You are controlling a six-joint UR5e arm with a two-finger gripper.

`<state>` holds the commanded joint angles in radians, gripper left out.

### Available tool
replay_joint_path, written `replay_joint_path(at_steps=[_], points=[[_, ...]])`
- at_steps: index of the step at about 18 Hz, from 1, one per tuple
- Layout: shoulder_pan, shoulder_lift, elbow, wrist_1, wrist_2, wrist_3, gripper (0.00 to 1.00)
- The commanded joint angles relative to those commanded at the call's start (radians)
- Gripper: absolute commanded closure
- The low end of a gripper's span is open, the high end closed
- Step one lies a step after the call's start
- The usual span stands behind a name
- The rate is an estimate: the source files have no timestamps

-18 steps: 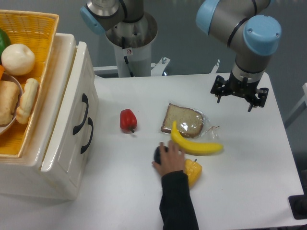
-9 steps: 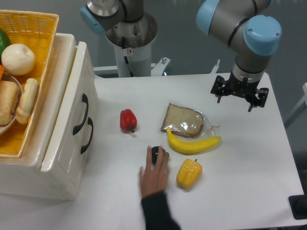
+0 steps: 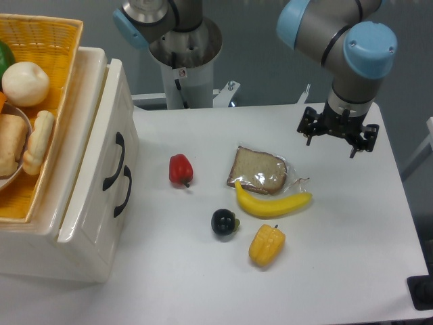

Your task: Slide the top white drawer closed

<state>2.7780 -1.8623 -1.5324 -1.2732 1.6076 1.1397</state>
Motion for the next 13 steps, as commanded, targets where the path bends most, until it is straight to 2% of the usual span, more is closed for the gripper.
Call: replay_joint_path(at_steps=[13], points=[[0.012, 0.002, 0.003, 0.002, -0.005, 0.003, 0.00]])
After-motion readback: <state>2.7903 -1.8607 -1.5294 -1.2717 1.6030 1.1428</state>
